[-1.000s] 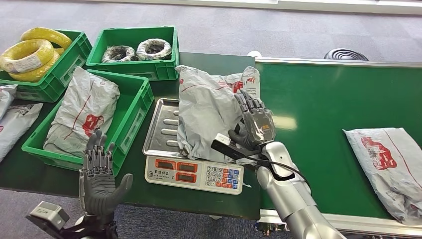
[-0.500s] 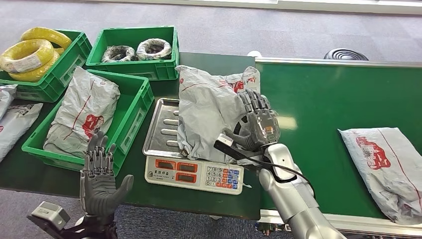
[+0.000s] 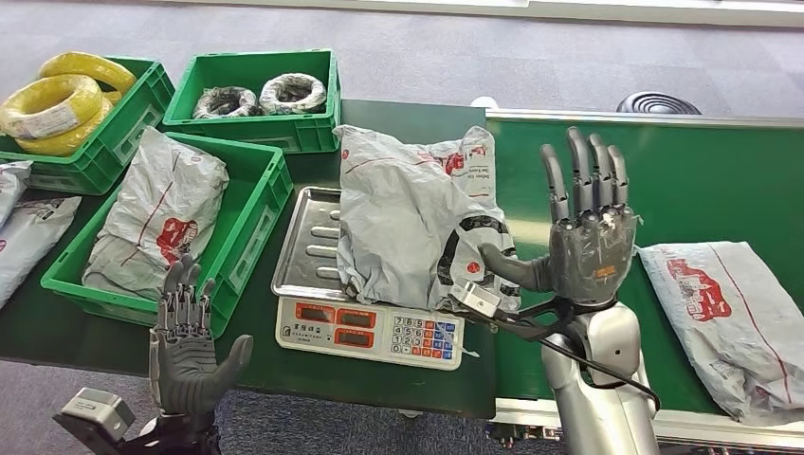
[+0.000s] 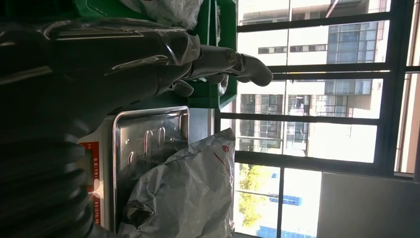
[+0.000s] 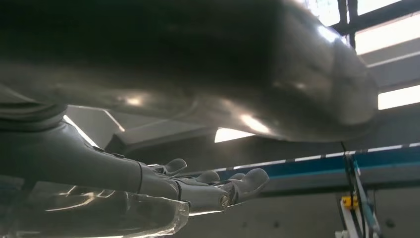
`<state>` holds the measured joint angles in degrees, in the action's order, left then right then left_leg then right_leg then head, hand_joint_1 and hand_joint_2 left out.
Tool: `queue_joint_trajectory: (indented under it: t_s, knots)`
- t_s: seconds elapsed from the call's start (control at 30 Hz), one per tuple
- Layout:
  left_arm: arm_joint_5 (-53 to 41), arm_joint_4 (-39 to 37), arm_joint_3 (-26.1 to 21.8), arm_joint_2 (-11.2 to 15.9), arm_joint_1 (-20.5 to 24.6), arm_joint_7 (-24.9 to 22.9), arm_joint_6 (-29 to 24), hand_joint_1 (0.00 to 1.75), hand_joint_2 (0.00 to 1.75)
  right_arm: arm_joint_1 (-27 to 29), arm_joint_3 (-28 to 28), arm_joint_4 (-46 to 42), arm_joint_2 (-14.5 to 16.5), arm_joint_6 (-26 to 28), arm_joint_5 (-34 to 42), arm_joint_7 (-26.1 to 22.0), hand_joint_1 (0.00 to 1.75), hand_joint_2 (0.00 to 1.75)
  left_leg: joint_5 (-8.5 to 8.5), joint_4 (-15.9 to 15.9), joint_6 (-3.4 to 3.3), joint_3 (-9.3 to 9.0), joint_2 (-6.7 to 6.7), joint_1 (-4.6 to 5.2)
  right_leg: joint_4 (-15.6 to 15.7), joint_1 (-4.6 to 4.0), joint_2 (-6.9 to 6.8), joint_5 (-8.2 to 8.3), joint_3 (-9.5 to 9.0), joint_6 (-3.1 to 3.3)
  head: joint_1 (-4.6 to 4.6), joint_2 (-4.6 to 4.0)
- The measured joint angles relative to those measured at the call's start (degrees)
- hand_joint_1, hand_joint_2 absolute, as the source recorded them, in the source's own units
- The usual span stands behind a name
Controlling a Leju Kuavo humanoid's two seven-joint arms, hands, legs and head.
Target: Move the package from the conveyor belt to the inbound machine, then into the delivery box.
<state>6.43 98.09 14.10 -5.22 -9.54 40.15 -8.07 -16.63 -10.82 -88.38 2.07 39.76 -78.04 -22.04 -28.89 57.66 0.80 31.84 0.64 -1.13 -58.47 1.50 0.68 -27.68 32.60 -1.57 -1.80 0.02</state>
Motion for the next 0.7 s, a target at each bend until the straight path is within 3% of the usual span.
queue_joint_trajectory:
  t_s: [0.17,0.33,0.4,0.47,0.53,0.6,0.7]
  knots:
    - [-0.02,0.0,-0.02,0.0,0.04,-0.01,-0.05,0.0,1.75,1.53,4.04,-5.78,1.78,0.0,0.88,-2.3,0.0,0.0,0.0,0.0,0.0,-0.02,-0.01,0.0,0.0,0.0,0.0,0.01,-0.02,0.0,0.01,0.0]
    - [-0.95,0.02,0.05,0.0,0.28,-0.01,-2.03,0.0,1.75,2.1,9.96,-9.36,6.83,-0.02,4.72,-15.92,0.0,0.0,0.0,0.0,0.0,-0.04,-0.01,-0.01,-0.01,-0.01,0.0,0.0,-0.01,0.01,0.0,0.0]
    - [-3.2,0.15,0.22,0.11,0.42,-0.01,-6.05,0.0,1.75,2.73,11.99,-11.15,8.8,-0.02,6.25,-17.22,0.0,0.0,0.01,0.0,0.01,-0.03,0.0,-0.01,-0.01,-0.02,0.0,0.0,-0.01,0.01,0.01,0.0]
    - [-7.04,0.1,1.08,0.77,1.39,0.0,-13.32,0.0,1.75,3.86,13.15,-13.21,10.56,-0.02,8.17,-17.51,0.0,0.0,0.0,0.0,0.01,-0.03,0.0,-0.01,0.0,-0.02,0.0,-0.01,0.03,0.01,0.01,0.0]
    - [-12.53,-1.72,2.94,1.8,4.54,-0.05,-21.07,0.0,1.75,4.93,13.89,-14.74,12.39,-0.03,10.19,-17.6,0.0,0.0,0.01,0.0,0.0,-0.03,0.06,-0.01,0.01,-0.01,-0.07,-0.01,0.08,0.01,-0.02,0.0]
    - [-20.61,-6.78,5.78,2.09,10.46,-1.31,-25.81,0.0,1.75,5.5,14.26,-15.35,14.1,-0.04,12.53,-17.6,0.0,0.0,0.07,0.01,-0.03,-0.04,0.18,0.0,0.02,0.0,-0.21,0.0,0.06,0.01,-0.01,0.0]
    - [-35.69,-16.78,10.41,0.14,21.67,-8.31,-26.58,0.0,1.75,5.66,14.4,-15.47,16.0,-0.07,15.28,-16.89,0.0,0.0,0.23,0.03,-0.08,-0.01,0.25,0.03,0.02,0.03,-0.27,0.19,-0.07,-0.03,0.01,0.0]
